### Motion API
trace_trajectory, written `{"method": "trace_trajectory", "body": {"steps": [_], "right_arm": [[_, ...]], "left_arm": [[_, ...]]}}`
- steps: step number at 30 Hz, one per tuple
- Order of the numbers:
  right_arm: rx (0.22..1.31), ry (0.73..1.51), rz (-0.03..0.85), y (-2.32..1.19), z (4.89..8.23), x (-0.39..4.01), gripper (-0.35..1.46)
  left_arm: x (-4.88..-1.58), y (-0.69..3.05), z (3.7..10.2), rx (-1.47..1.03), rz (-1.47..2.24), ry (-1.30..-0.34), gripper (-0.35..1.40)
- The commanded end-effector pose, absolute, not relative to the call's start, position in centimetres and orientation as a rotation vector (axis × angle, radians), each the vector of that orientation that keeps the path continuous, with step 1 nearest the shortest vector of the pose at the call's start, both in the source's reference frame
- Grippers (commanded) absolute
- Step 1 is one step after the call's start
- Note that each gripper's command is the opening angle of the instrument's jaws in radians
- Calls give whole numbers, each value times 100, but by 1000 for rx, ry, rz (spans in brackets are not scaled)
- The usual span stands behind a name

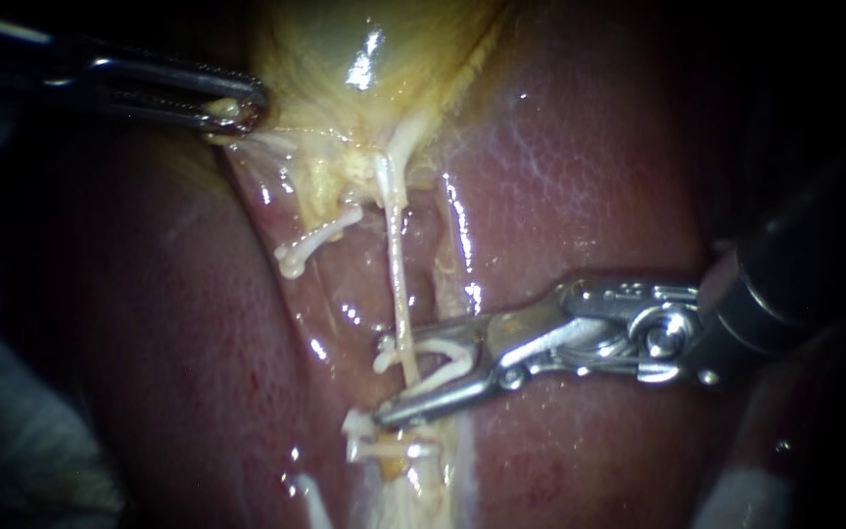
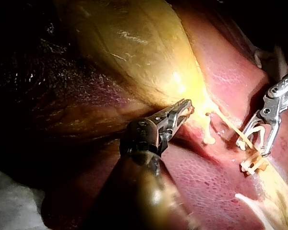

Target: Clipping first clip right tube

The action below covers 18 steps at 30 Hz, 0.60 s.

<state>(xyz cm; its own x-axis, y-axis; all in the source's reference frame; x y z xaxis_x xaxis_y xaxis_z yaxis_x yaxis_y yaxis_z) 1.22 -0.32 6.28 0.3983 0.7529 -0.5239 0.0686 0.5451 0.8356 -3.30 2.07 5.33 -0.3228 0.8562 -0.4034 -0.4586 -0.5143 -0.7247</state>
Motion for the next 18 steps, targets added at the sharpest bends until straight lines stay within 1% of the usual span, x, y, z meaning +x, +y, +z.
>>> {"method": "trace_trajectory", "body": {"steps": [1, 4, 6, 10, 13, 14, 15, 18], "right_arm": [[930, 1085, 513, -33, 626, 122, 43], [951, 1082, 490, -34, 626, 122, 36], [952, 1083, 486, -33, 626, 121, 27], [952, 1083, 489, -31, 624, 118, -3], [957, 1081, 495, -28, 622, 118, -17], [957, 1081, 494, -29, 621, 117, -28], [961, 1078, 498, -29, 621, 117, -35], [978, 1065, 522, -30, 620, 117, -35]], "left_arm": [[-330, 207, 533, -994, 1936, -625, -35], [-330, 207, 533, -994, 1936, -625, -35], [-330, 207, 533, -994, 1936, -625, -35], [-330, 207, 533, -994, 1936, -625, -35], [-330, 207, 533, -994, 1935, -625, -35], [-330, 207, 533, -994, 1935, -625, -35], [-330, 207, 533, -994, 1935, -625, -35], [-330, 207, 533, -994, 1935, -625, -35]]}}
